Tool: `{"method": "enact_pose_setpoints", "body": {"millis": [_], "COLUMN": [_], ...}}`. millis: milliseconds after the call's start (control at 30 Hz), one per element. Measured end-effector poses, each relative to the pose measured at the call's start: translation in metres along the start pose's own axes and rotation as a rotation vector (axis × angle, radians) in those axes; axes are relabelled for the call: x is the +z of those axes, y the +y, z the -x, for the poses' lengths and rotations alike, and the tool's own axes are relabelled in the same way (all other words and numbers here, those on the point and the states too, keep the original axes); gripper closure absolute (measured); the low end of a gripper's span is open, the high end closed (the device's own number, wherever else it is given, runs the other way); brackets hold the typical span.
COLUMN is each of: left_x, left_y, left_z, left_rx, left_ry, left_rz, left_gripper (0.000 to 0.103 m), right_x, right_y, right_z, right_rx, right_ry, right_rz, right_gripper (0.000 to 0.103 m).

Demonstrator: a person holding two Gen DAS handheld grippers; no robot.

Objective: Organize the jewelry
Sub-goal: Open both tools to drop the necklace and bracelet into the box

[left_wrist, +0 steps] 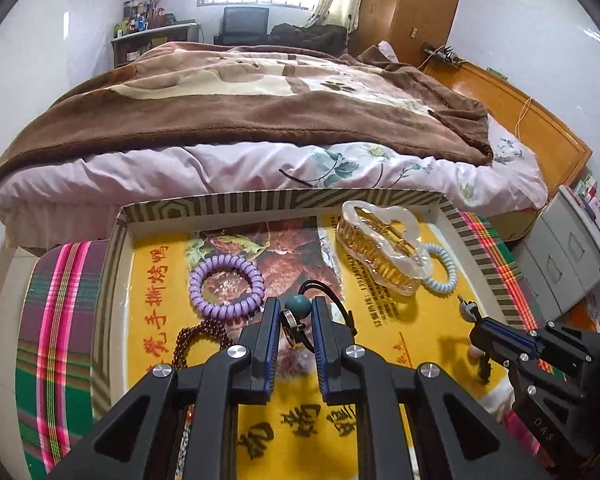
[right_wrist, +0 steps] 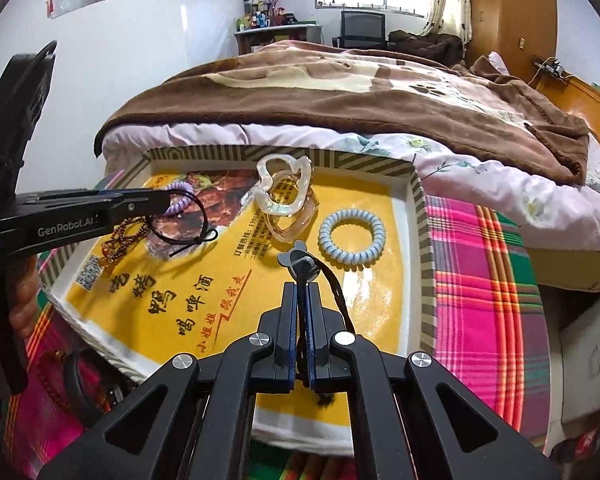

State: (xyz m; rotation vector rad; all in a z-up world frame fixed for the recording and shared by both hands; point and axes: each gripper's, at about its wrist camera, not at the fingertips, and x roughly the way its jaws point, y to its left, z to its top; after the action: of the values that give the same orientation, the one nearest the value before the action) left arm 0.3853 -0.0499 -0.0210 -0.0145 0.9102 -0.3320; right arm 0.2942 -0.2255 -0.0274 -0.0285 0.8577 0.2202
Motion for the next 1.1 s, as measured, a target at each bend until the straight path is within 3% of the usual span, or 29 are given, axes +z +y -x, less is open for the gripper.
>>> {"method": "enact_pose_setpoints", "body": {"millis": [533, 567, 700, 800, 900, 1100], "left_x": [-0.002, -0.002, -0.001, 0.000, 0.000, -0.002], "left_y": [0.008, 0.007, 0.002, -0.002, -0.002, -0.001], "left_z": [-0.032, -0.031, -0.032, -0.029, -0.027, -0.014], "left_rx": [0.009, 0.014, 0.010, 0.027, 0.028, 0.039], "left_ry": [0.076, 0.073, 0.077, 0.058, 0.063, 0.045], "left_rz": [0.036, 0.031, 0.022, 0.010, 0.011, 0.015], "left_gripper": [0.086, 0.085, 0.064, 0.062, 0.052, 0.049], "right_x": [-0.003, -0.004, -0.004, -0.004, -0.003, -0.002], "right_y": [-0.004, -0.004, -0.004, -0.004, -0.004, -0.003], "right_z": [-0.022, -0.022, -0.023, -0.021, -0.020, -0.010], "right_rx": [0.016, 0.016, 0.017, 0.017, 0.019, 0.022], "right_ry": [0.050, 0.050, 0.053, 0.043, 0.037, 0.013], "right_rz": [-0.023, -0.024, -0.028, -0.029, -0.034, -0.045], "right_gripper": [0.099, 0.099, 0.099, 0.096, 0.090, 0.084]}}
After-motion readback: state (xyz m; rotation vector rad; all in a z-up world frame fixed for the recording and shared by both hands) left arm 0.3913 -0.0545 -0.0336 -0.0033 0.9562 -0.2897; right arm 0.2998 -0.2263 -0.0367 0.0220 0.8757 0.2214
